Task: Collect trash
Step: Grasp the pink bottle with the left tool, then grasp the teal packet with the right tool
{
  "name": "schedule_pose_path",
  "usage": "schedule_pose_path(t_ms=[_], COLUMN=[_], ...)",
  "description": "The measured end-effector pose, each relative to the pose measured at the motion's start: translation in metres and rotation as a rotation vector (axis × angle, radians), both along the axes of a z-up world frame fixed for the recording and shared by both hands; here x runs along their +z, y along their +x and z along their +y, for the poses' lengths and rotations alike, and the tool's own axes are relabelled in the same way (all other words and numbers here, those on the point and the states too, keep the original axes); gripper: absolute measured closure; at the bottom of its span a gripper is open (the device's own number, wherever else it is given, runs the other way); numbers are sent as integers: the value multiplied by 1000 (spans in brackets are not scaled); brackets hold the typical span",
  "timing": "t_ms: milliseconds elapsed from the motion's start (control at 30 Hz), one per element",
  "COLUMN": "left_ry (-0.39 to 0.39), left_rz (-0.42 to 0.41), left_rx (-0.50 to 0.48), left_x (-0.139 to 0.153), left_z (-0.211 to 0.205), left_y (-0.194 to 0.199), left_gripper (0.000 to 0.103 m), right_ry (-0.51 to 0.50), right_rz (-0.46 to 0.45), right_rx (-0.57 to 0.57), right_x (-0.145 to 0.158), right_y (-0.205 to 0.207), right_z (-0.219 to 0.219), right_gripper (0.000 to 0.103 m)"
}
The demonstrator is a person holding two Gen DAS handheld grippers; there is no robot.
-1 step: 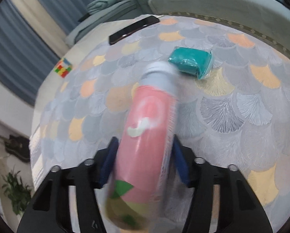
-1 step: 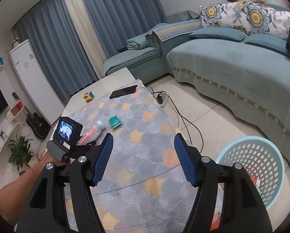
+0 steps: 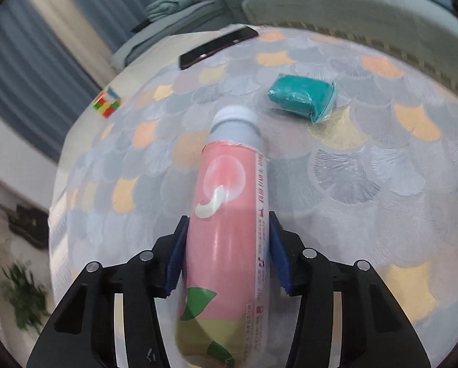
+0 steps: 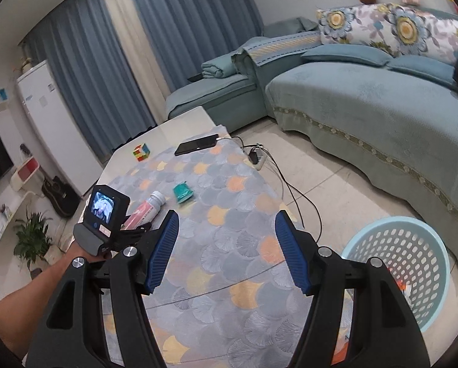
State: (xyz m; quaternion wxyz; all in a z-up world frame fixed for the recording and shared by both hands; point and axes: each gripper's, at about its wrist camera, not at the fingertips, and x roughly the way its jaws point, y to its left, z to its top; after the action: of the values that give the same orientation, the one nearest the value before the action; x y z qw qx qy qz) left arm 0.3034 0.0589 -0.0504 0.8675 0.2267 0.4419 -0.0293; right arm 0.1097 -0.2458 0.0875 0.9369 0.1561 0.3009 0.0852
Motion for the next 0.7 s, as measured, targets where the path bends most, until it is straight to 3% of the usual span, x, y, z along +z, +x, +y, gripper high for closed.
schedule_pose_path(t_ms=[167, 300, 367, 467, 600, 700], left_ry=[-159, -293, -376, -457, -468, -477], left_rz=[-111, -185, -223, -218, -253, -205], left_rx=[106, 150, 185, 235, 254, 261], left_x=[39, 72, 86, 99, 103, 90], left_z=[27, 44, 56, 69, 73, 72], left_y=[-52, -108, -136, -147, -152, -143], left_gripper=[57, 56, 56, 56, 56, 56], right_ry=[-70, -76, -120, -206, -295, -435], right_rz=[-40, 7, 18, 38, 120, 138], right_rx=[89, 186, 242, 273, 288, 348], right_x=[10, 4, 0, -20, -68, -95], right_y=[10, 36, 61, 108, 170, 199], right_z=[27, 57, 83, 120, 159, 190], right_gripper=[41, 41, 41, 41, 42, 42])
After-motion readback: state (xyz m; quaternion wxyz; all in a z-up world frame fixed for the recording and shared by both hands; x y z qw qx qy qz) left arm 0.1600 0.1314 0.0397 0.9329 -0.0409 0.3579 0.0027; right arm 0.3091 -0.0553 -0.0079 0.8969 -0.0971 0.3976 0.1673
